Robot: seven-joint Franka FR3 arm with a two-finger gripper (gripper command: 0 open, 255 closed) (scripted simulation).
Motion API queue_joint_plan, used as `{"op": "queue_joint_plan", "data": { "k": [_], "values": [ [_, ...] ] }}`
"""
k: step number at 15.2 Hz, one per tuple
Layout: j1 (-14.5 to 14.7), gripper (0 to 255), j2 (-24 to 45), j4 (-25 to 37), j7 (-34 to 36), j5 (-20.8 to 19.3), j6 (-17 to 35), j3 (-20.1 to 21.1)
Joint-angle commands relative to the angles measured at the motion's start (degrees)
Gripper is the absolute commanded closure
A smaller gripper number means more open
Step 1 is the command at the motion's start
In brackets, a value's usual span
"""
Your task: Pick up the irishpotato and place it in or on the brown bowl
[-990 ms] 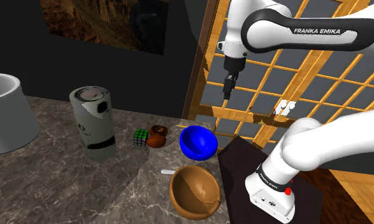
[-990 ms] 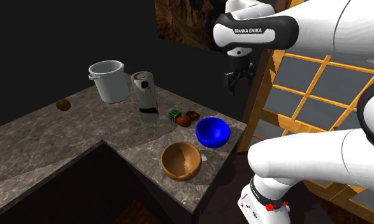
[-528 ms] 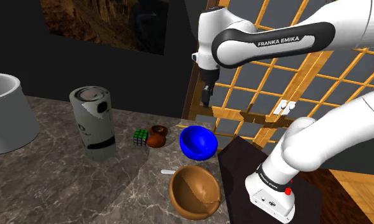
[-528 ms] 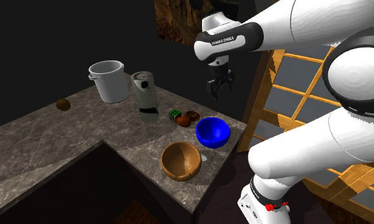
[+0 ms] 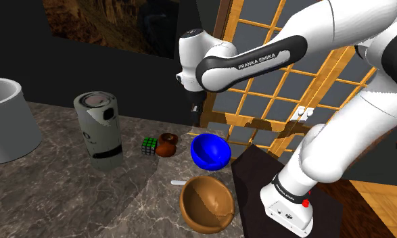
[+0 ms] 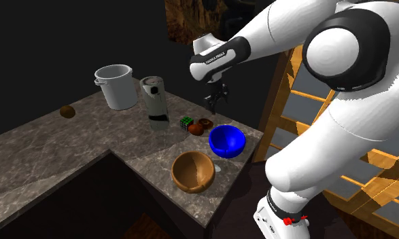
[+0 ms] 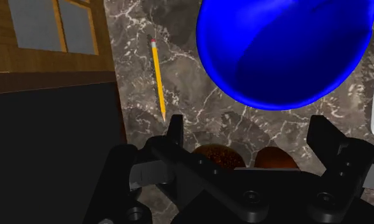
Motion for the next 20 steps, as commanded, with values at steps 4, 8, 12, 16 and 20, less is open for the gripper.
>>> {"op": "queue_joint_plan", "data": {
  "k": [4,8,12,16,20],
  "values": [
    [1.72,0,10.82,5.72,1.61,-4.09,3.36,2.37],
    [3.78,0,19.32,10.83,3.00,-7.95,5.01,3.56],
    [6.49,0,27.74,16.64,4.04,-11.86,5.80,4.07],
    [7.65,0,31.56,18.32,4.58,-13.81,7.22,3.78],
    [7.48,0,32.88,16.95,5.27,-14.93,9.79,3.15]
  ]
}}
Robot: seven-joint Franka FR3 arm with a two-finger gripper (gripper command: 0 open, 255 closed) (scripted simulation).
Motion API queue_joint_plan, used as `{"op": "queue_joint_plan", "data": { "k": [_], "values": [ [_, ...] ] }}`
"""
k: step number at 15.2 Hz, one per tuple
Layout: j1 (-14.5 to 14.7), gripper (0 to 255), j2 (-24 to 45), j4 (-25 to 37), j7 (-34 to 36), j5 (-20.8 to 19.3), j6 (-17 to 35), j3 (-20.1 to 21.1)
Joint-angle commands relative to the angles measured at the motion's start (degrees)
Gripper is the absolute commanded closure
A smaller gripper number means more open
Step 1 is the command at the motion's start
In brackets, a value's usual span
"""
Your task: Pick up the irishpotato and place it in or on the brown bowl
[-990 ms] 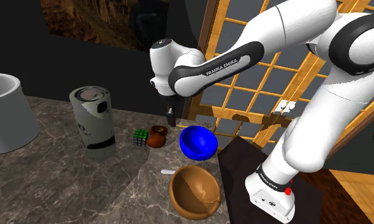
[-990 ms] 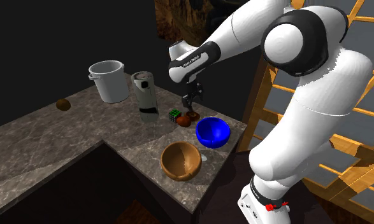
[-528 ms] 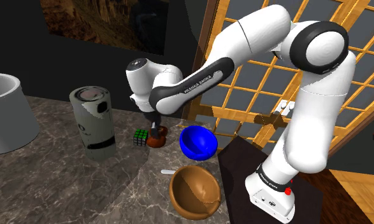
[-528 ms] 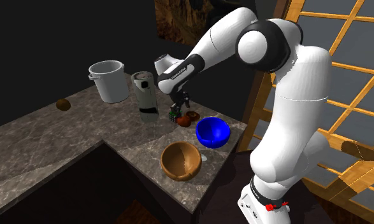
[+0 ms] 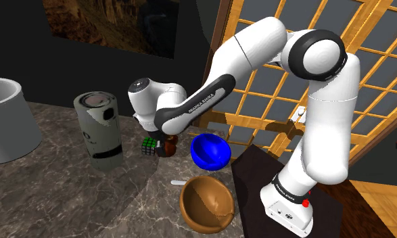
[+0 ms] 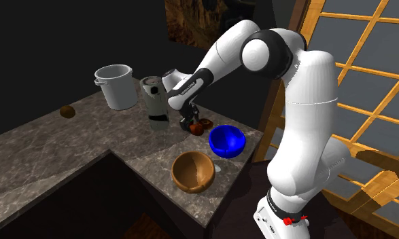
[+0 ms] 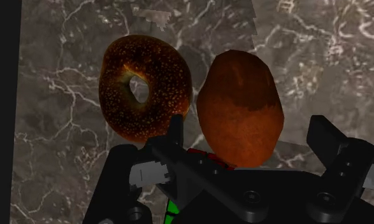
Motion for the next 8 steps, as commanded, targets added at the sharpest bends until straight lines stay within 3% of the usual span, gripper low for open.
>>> {"op": "queue_joint_plan", "data": {
  "k": [1,8],
  "values": [
    [-0.06,0,0.61,-0.55,0.30,-0.52,1.13,-0.29],
    [-0.08,0,0.82,-0.72,0.40,-0.69,1.49,-0.39]
  ]
}}
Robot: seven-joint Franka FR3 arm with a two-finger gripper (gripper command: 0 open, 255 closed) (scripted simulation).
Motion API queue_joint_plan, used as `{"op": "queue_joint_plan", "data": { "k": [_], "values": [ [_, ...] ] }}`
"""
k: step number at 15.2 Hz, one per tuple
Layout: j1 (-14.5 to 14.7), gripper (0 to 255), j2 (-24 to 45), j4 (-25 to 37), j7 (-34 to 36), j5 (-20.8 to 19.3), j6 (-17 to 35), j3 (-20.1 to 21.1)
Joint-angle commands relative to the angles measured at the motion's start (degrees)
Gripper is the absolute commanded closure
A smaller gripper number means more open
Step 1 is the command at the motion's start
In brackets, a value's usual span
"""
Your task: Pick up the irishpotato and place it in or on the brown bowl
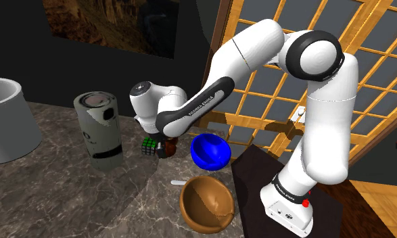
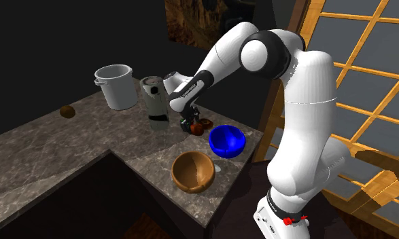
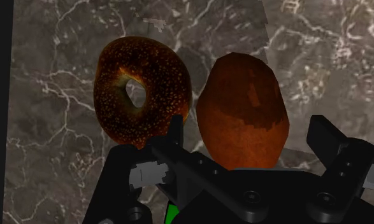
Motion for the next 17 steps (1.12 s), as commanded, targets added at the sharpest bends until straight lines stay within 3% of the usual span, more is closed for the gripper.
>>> {"op": "queue_joint_plan", "data": {
  "k": [1,2,11,17],
  "values": [
    [0.00,0,0.00,0.00,0.00,0.00,0.00,0.00],
    [0.00,255,0.00,0.00,0.00,0.00,0.00,0.00],
    [0.00,255,0.01,0.00,0.00,-0.01,0.01,0.00],
    [-0.53,255,-3.29,0.32,-1.72,1.84,-3.17,0.85]
  ]
}}
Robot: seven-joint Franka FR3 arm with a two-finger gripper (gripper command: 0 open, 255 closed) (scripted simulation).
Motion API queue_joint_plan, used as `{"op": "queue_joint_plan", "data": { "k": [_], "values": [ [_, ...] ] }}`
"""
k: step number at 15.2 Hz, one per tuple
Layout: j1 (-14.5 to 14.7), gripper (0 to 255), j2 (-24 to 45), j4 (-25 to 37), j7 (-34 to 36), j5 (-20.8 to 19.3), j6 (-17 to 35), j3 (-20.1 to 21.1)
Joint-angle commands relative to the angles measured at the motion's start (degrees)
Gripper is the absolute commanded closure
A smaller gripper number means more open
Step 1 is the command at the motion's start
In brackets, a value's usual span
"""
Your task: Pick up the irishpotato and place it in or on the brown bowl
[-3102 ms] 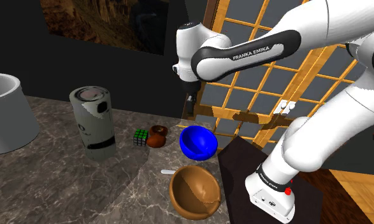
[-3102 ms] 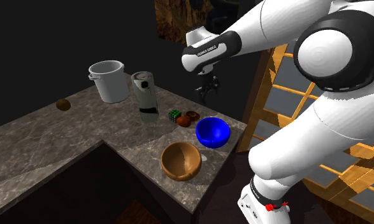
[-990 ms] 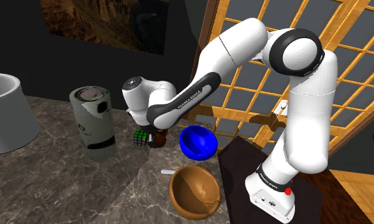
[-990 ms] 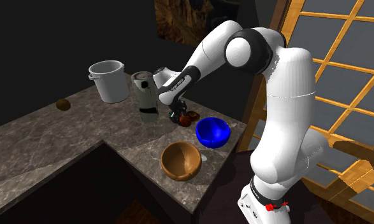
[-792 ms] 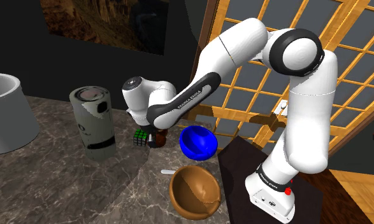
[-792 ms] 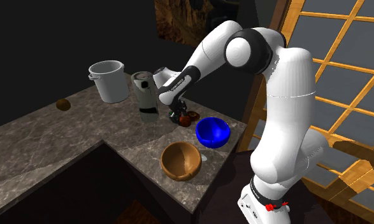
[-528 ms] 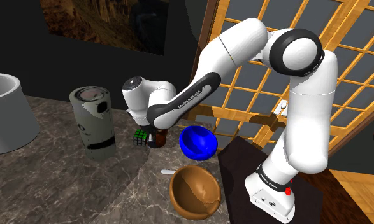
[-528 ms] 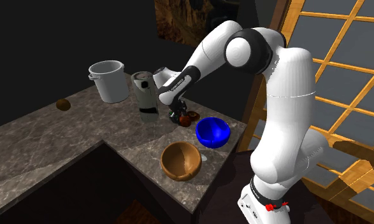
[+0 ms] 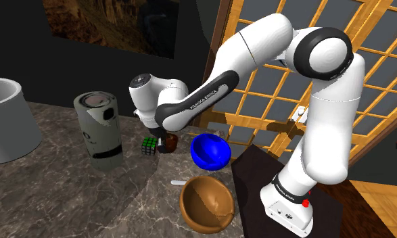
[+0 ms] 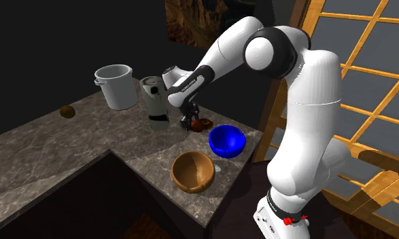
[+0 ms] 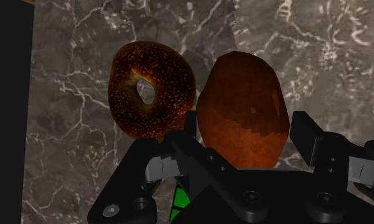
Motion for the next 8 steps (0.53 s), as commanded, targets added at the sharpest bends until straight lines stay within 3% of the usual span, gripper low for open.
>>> {"op": "queue_joint_plan", "data": {
  "k": [1,8],
  "values": [
    [-0.23,255,-1.00,0.15,-0.64,0.55,-1.00,0.20],
    [-0.67,255,-4.44,1.20,-2.59,2.53,-4.96,0.96]
  ]
}}
